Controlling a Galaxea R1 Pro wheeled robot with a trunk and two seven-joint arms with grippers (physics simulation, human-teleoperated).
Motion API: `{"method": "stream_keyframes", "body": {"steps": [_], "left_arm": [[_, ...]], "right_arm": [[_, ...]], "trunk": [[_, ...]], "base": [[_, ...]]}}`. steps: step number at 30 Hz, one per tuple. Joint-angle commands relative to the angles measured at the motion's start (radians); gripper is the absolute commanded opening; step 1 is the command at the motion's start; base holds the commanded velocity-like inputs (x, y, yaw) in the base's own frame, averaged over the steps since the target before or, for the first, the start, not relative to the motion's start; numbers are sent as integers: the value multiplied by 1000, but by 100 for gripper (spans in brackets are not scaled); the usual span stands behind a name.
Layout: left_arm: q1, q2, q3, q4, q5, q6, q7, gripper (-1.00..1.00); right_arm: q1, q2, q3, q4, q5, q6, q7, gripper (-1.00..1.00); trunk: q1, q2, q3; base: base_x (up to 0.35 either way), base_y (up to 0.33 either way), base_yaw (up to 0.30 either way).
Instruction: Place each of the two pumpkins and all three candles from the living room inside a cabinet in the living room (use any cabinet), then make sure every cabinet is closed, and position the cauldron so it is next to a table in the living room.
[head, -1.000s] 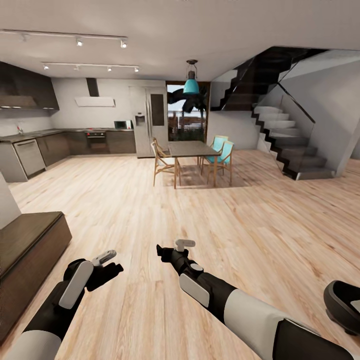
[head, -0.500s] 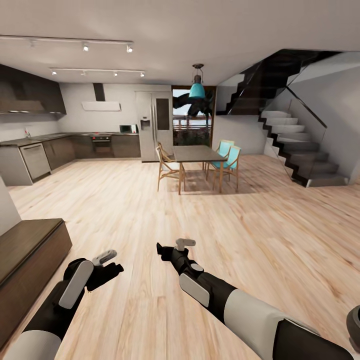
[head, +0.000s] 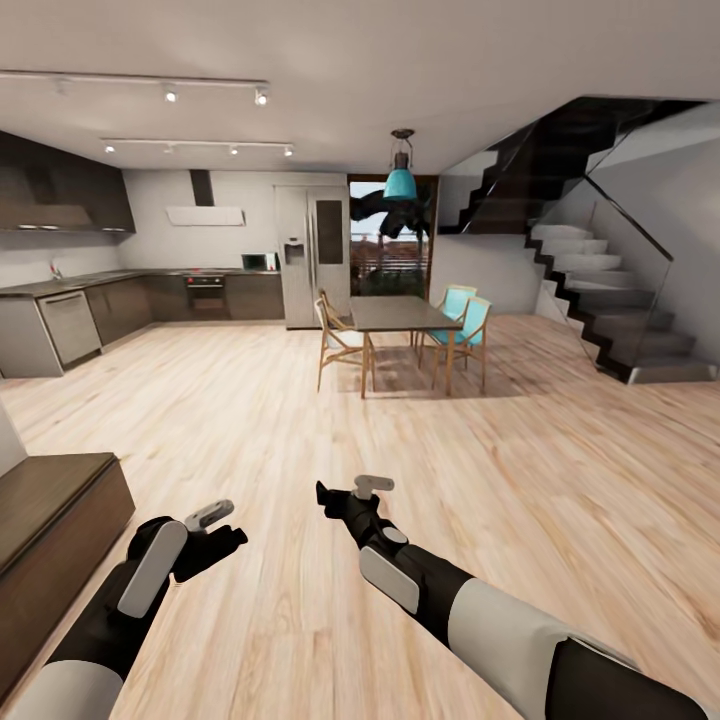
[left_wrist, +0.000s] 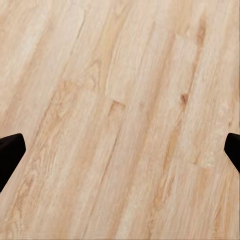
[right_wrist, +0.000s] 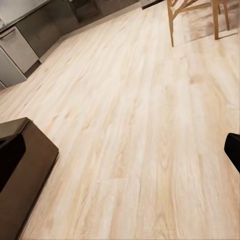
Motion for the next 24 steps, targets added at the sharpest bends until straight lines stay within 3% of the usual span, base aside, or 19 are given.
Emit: {"method": "stream_keyframes", "body": {"steps": [1,10,16,21,24], "left_arm": [[-1,1,-2,-1,11,1,10,100],[-1,1,-2,-1,13,1,10,100],[-1,1,-3,-1,14,1,10,100],[-1,1,-3,0,15,2,10,100],[-1,1,-3,0,15,1,10,100]], "right_arm": [[-2,0,8,1,-9,-9,-5,100],[-2,0,-2,100,-11,0,-5,100],[-2,0,-10,113,-12,3,-5,100],[-2,0,-39,107,-64,3,-3,100],[-2,0,-43,113,-72,0,-10,100]], "trunk": [[1,-1,-1],[1,-1,-3],[1,-1,-10],[1,-1,-17],[1,-1,-21]], "base": [[329,0,0],[311,0,-10],[282,0,-123],[264,0,-133],[258,0,-89]]}}
